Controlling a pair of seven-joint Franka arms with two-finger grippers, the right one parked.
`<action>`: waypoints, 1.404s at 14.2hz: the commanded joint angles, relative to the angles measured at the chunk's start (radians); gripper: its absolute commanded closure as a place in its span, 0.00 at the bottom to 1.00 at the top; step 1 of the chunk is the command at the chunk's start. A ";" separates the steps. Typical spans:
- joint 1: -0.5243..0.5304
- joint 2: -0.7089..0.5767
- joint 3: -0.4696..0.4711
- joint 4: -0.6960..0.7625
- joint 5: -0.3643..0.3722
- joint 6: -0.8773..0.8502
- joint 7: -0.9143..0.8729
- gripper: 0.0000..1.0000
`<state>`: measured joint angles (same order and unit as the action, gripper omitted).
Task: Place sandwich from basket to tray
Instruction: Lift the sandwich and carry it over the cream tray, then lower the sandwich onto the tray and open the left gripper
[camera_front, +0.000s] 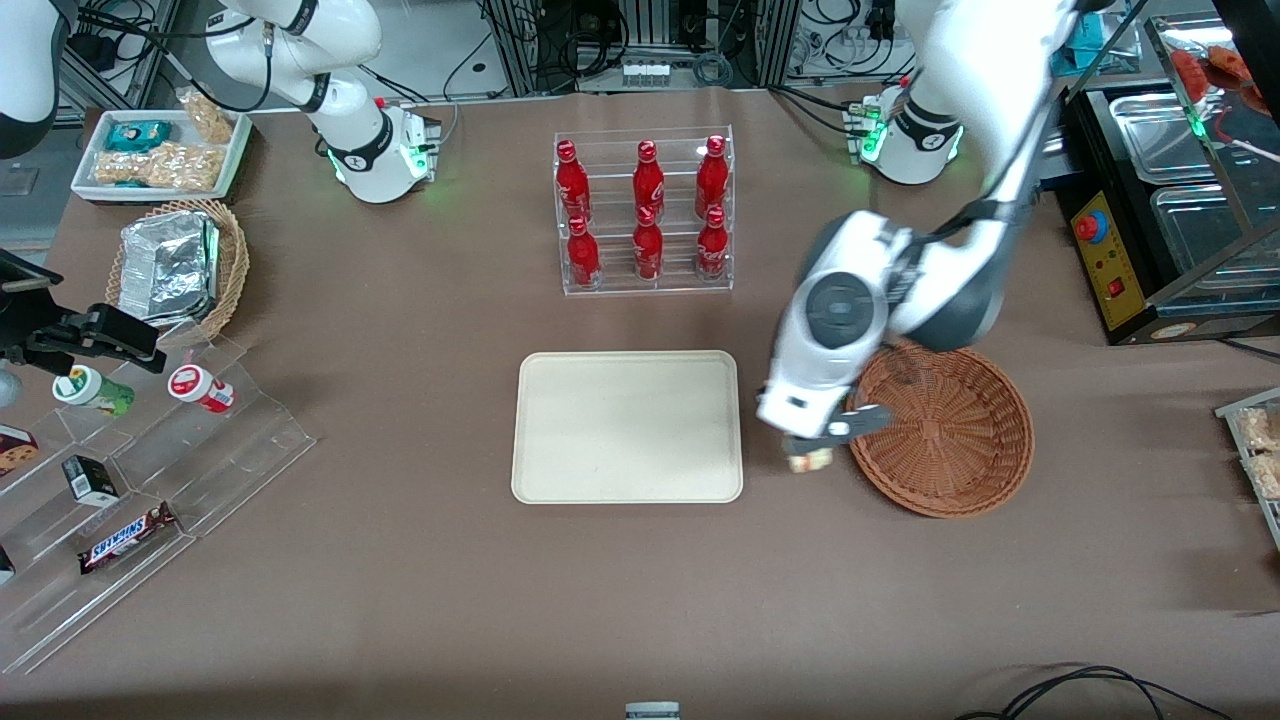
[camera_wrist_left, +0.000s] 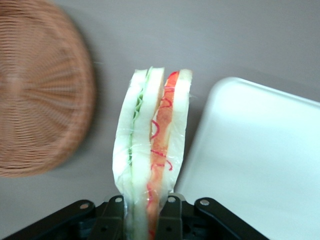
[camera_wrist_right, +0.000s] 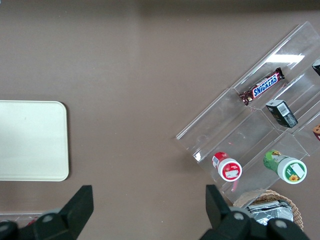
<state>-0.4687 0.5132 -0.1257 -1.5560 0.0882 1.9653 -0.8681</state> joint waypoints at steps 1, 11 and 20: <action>-0.092 0.174 0.003 0.215 0.004 -0.023 0.014 0.96; -0.271 0.401 0.009 0.425 0.018 -0.010 -0.089 0.56; -0.263 0.315 0.053 0.421 0.021 -0.090 -0.147 0.00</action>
<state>-0.7277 0.8875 -0.1016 -1.1355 0.0990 1.9466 -0.9976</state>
